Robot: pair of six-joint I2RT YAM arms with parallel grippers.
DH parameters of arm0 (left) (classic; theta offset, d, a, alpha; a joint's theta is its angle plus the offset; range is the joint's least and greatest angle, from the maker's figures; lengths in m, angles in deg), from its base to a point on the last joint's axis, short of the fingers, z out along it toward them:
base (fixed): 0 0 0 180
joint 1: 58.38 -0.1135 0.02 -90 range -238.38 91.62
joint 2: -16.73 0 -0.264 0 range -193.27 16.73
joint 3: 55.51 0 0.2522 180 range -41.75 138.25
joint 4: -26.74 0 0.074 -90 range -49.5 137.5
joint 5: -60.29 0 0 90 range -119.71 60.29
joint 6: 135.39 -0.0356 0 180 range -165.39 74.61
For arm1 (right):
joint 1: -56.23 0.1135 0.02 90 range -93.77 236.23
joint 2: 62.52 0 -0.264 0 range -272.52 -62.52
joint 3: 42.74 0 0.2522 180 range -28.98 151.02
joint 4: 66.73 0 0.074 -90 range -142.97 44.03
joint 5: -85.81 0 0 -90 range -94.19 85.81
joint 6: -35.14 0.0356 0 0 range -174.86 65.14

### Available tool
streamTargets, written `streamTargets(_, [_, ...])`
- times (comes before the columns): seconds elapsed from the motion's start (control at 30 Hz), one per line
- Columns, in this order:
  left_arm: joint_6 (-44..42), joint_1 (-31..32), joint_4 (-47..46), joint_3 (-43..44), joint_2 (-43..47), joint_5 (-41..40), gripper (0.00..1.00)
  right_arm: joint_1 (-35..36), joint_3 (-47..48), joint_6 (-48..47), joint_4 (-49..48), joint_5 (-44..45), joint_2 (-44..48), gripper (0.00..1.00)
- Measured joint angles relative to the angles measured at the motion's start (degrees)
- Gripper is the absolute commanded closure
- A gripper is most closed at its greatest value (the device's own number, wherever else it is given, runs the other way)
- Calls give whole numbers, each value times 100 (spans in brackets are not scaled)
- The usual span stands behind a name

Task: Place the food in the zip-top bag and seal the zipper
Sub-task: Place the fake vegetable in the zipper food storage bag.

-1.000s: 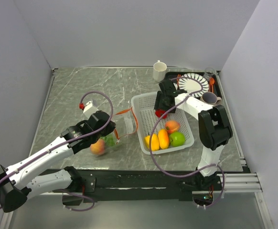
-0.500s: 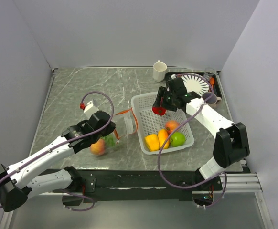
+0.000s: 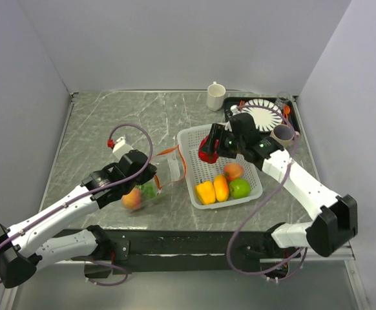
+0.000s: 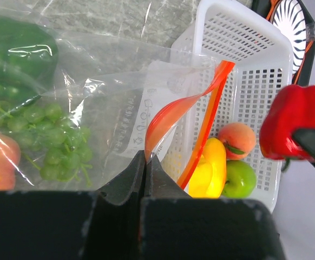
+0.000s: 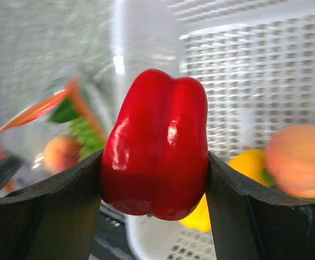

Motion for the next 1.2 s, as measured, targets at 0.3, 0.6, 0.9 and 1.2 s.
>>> streamTargets(0.3, [0, -2, -2, 0, -46, 85, 99, 1145, -20, 393, -306, -190, 212, 75])
streamTargets(0.6, [0, -2, -2, 0, -44, 120, 99, 1735, 107, 623, -557, -267, -599, 73])
streamTargets(0.9, [0, -4, -15, 0, 74, 149, 99, 1790, 529, 603, -518, -201, -1379, 65])
streamTargets(1.2, [-24, -4, -17, 0, 92, 188, 99, 1906, 1056, 507, -280, 87, -1690, 44])
